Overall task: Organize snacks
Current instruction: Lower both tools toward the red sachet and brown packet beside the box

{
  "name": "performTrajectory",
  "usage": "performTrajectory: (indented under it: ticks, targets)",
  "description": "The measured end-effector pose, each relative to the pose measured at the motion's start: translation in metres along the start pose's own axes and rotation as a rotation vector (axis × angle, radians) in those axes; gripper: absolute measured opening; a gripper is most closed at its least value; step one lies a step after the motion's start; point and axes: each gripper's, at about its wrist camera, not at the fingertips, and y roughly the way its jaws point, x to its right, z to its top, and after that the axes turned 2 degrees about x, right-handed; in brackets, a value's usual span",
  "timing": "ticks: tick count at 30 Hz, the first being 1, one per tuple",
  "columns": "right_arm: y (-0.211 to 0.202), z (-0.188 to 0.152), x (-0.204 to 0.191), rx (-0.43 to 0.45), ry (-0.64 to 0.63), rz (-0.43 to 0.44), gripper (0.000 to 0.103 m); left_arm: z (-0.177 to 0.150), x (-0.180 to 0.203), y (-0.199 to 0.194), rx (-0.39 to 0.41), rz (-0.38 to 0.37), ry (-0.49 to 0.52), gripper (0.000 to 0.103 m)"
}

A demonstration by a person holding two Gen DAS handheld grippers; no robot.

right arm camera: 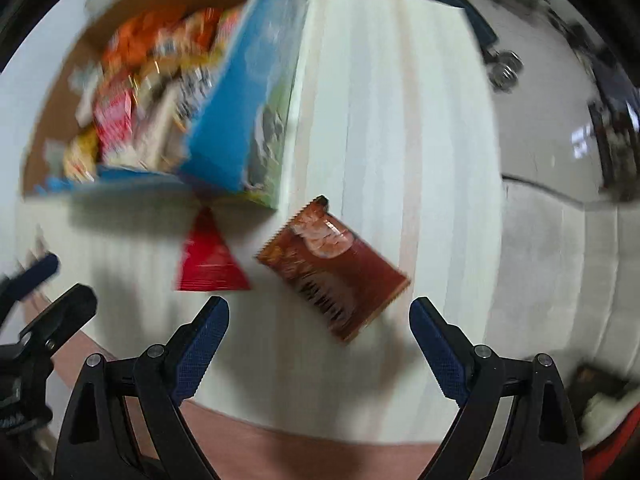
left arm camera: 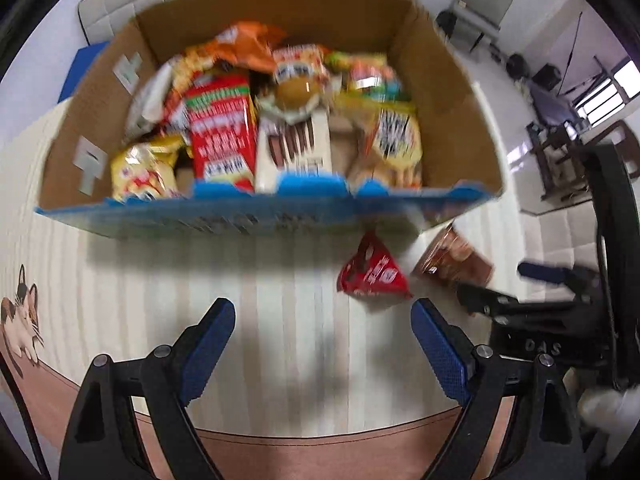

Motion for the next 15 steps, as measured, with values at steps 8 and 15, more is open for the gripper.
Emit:
performTrajectory:
  ticks: [8,15]
  targets:
    - [0.051,0.007,-0.002,-0.090,-0.130,-0.041,0.091,-0.011,0.006,0.025,-0.041,-0.004,-0.057,0.090]
    - [0.051,-0.018,0.031,-0.083,0.168,-0.057,0.076,-0.016,0.016,0.031,-0.046,-0.012,-0.068,0.090]
